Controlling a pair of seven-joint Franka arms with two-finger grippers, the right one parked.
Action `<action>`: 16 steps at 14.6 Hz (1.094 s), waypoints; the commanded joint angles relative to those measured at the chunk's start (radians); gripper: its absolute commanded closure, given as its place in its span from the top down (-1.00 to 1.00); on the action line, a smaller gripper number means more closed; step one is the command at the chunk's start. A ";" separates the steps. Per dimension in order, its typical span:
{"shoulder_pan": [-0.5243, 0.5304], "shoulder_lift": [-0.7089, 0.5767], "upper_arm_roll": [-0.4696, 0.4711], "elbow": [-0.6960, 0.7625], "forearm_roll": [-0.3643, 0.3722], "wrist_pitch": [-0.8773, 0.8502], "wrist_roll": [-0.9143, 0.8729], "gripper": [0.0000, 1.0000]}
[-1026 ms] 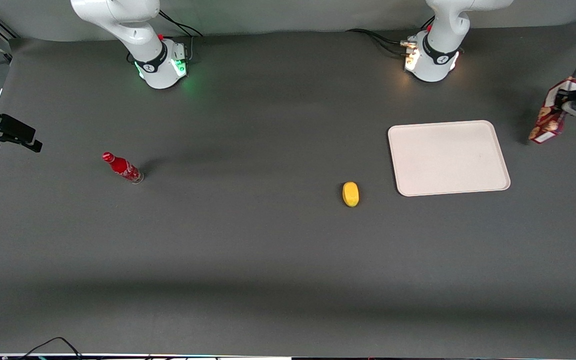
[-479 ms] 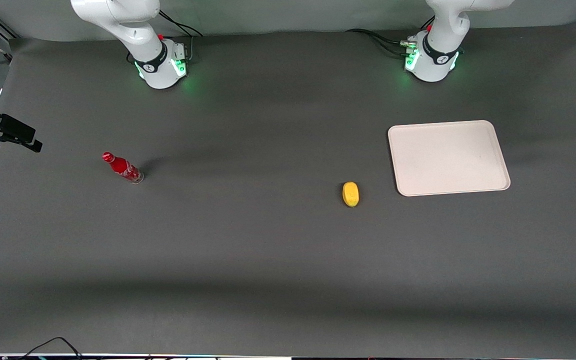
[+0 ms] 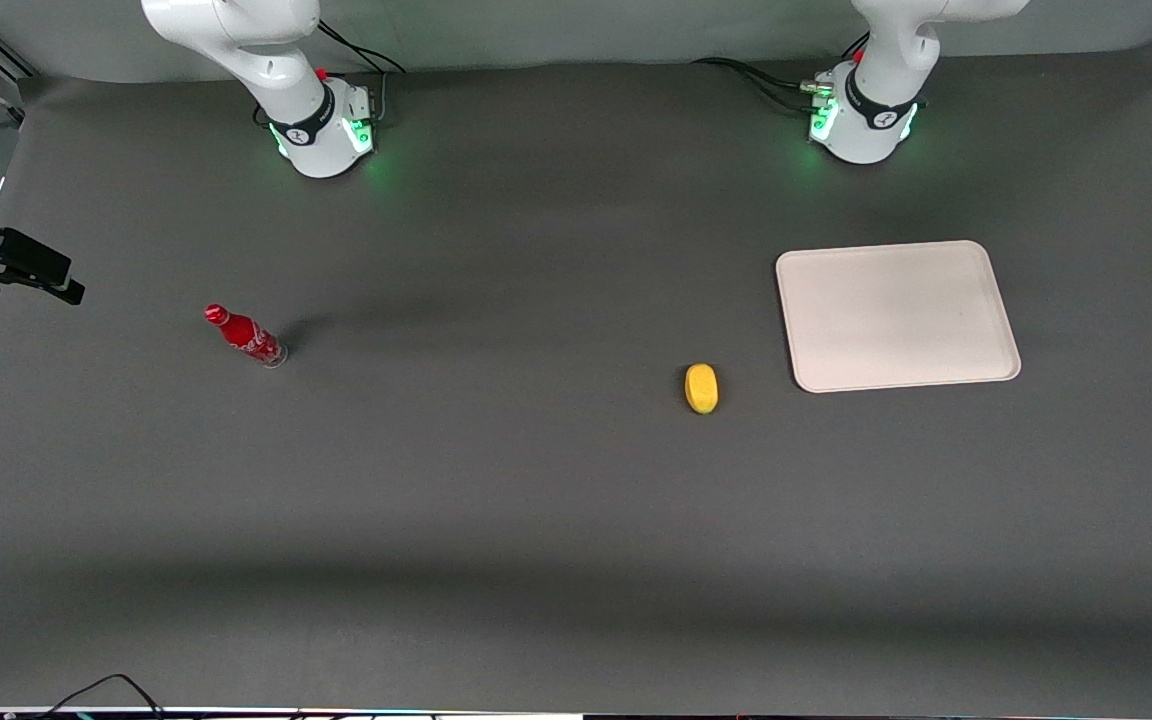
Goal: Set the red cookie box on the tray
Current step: 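Carry the held box over the white tray and lower it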
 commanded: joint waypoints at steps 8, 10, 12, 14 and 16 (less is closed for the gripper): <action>0.004 -0.061 -0.071 -0.449 0.023 0.330 -0.275 -1.00; 0.002 -0.065 -0.071 -0.565 0.021 0.460 -0.275 -1.00; 0.002 -0.067 -0.071 -0.668 0.003 0.594 -0.275 -1.00; 0.002 -0.064 -0.072 -0.777 -0.006 0.749 -0.273 -1.00; 0.002 -0.061 -0.072 -0.866 -0.006 0.876 -0.272 -1.00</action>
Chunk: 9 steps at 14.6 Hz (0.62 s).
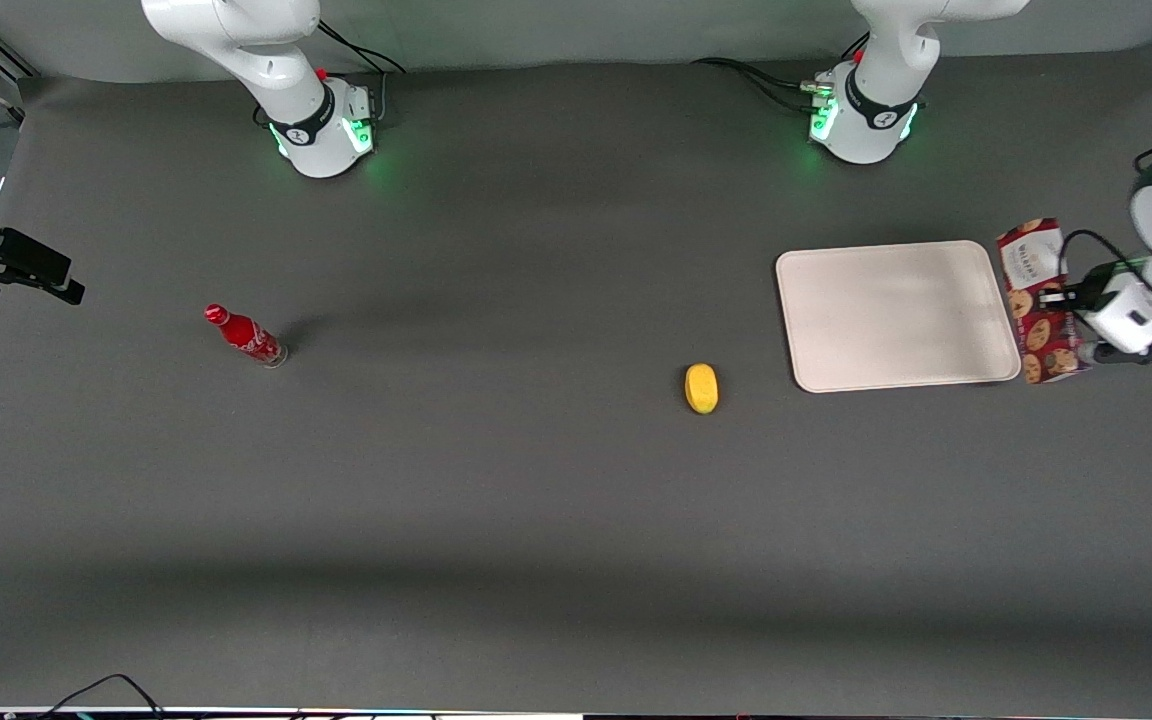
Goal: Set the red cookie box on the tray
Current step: 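Carry the held box over the white tray and lower it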
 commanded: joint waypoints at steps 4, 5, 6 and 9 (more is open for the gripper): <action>-0.008 -0.049 0.001 -0.243 -0.004 0.285 -0.011 -1.00; -0.008 -0.049 0.001 -0.268 -0.004 0.320 -0.011 -1.00; -0.008 -0.040 0.002 -0.278 -0.004 0.347 -0.010 -1.00; -0.008 -0.007 0.002 -0.275 -0.004 0.376 0.033 0.19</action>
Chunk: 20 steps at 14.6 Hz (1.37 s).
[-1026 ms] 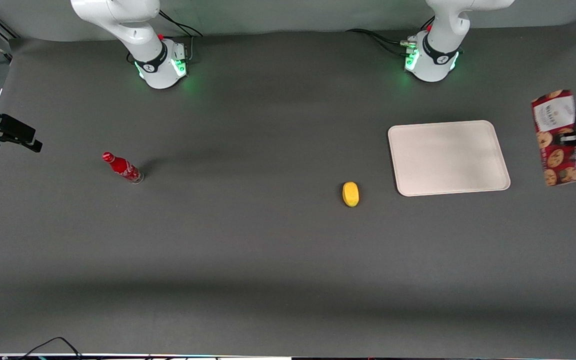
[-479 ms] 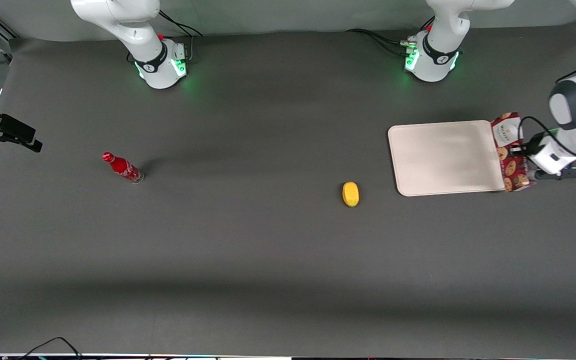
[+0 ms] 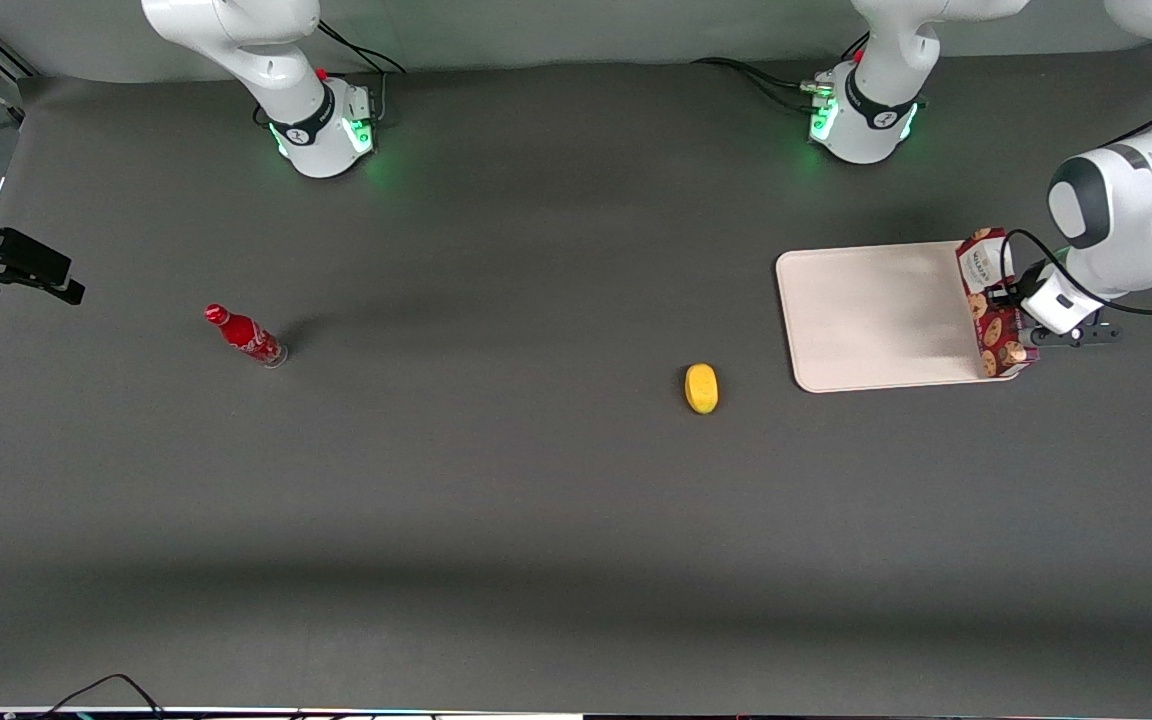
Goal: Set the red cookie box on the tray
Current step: 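Carry the held box over the white tray and lower it, then open the left gripper, release the box, and withdraw upward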
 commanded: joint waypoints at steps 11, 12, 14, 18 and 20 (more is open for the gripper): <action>-0.011 -0.130 -0.030 0.361 0.006 -0.519 0.060 1.00; -0.011 -0.122 -0.053 0.468 0.006 -0.620 0.061 1.00; -0.012 -0.113 -0.081 0.638 0.000 -0.769 0.048 1.00; -0.011 -0.116 -0.234 0.889 -0.002 -1.022 -0.145 1.00; -0.011 -0.134 -0.316 0.914 -0.002 -1.080 -0.262 1.00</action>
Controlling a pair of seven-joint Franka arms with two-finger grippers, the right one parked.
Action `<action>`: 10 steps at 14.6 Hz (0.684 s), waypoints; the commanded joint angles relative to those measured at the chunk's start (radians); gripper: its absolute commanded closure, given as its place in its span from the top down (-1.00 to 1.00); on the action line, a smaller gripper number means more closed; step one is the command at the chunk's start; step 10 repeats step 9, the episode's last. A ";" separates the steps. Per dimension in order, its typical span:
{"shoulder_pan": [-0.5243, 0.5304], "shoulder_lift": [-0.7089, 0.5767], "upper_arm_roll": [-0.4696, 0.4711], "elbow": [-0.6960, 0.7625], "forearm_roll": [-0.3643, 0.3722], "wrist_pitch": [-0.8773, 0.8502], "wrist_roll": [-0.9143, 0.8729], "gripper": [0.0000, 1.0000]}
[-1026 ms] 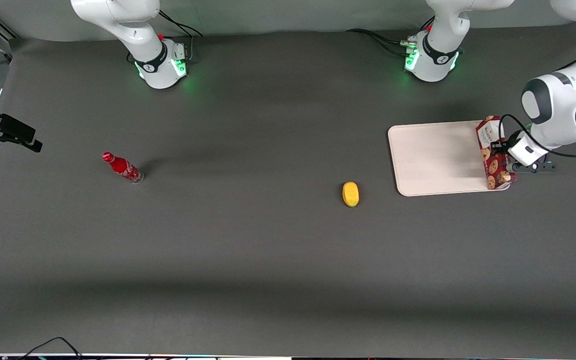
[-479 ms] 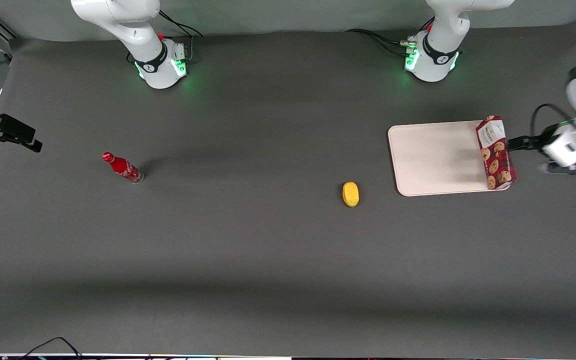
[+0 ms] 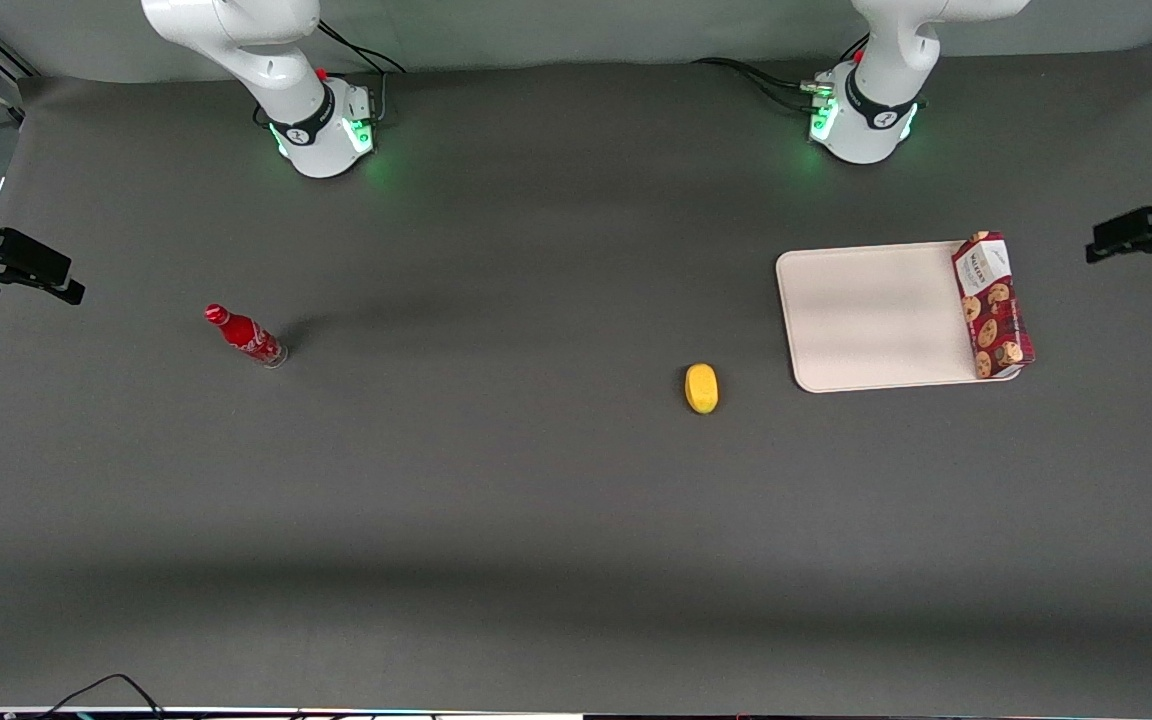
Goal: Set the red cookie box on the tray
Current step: 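Open the left gripper, release the box, and withdraw upward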
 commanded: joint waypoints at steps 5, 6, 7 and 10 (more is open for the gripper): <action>0.001 -0.021 -0.164 0.131 -0.002 -0.125 -0.208 1.00; 0.001 -0.021 -0.160 0.146 -0.002 -0.123 -0.205 1.00; 0.002 -0.015 -0.158 0.151 -0.007 -0.114 -0.197 1.00; 0.002 -0.007 -0.156 0.159 -0.007 -0.123 -0.185 1.00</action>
